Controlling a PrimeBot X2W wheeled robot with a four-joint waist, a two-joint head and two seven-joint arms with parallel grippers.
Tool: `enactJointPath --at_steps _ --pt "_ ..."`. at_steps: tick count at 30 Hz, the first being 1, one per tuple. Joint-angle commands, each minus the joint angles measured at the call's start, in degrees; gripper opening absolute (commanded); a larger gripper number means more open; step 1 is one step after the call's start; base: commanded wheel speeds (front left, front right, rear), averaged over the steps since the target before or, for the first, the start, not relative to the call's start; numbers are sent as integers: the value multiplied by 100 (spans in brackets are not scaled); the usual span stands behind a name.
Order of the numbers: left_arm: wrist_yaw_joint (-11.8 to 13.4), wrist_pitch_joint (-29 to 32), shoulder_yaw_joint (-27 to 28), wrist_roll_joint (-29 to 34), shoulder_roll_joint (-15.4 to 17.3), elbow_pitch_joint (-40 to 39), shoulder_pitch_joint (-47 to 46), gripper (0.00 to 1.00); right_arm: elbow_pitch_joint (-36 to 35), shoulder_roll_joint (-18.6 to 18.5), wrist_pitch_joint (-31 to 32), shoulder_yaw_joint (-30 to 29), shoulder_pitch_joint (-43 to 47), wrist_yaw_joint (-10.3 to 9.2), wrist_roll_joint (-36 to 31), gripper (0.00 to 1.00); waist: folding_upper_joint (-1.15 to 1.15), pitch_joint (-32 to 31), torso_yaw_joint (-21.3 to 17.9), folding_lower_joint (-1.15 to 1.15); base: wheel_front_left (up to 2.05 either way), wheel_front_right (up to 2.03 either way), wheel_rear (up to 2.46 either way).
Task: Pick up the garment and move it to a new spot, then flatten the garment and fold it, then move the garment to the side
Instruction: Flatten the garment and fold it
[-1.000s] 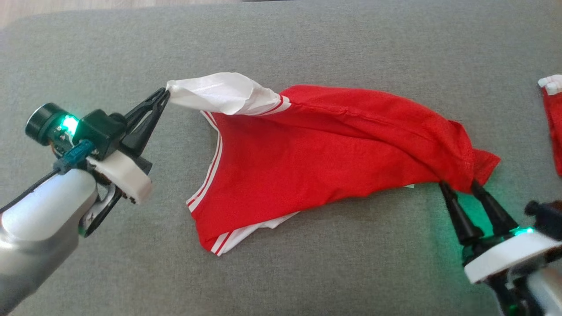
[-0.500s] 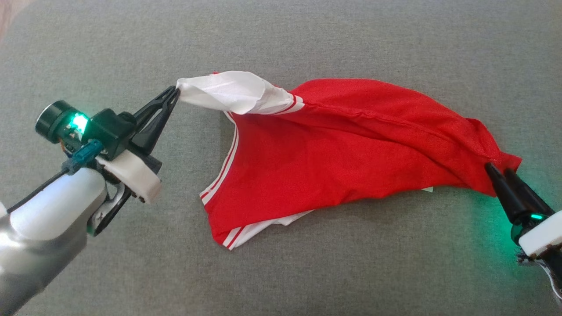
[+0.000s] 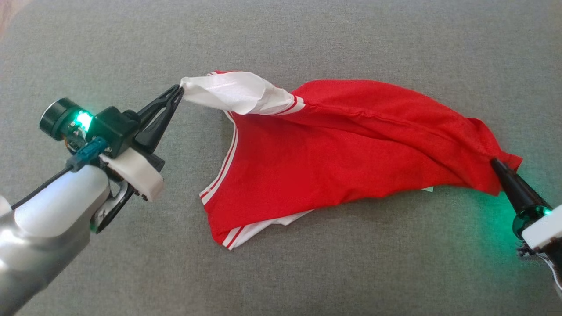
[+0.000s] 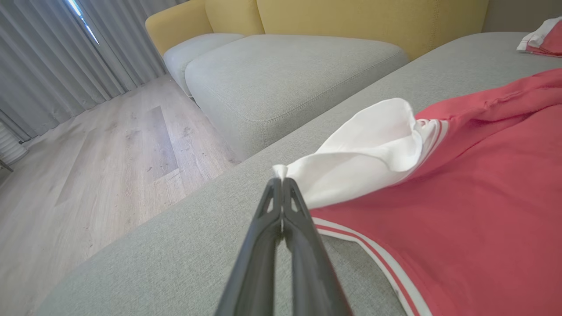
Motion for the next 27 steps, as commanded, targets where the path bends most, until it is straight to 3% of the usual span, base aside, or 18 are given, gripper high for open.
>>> enactJointPath --at_steps 1,3,12,19,27 --pt "4 -40 260 39 189 -28 -296 0 -164 -236 -47 -20 -95 37 2 17 0 3 -3 0 0 0 0" --pt "-5 -43 260 38 184 -14 -296 0 -164 -230 -75 -26 -106 37 -22 0 0 7 -6 0 0 0 0" --pt "65 -72 488 106 274 -30 -265 0 -412 -366 -537 -162 -388 37 -135 0 0 -228 -115 0 0 0 0" --pt "274 -78 1662 469 609 -901 6 0 -930 -986 -734 -393 -867 37 -236 0 0 -744 -403 0 0 0 0" --pt "62 -79 2447 431 1030 -1412 423 0 -1269 -1440 -642 -545 -1262 37 -395 0 0 -1517 -596 0 0 0 0"
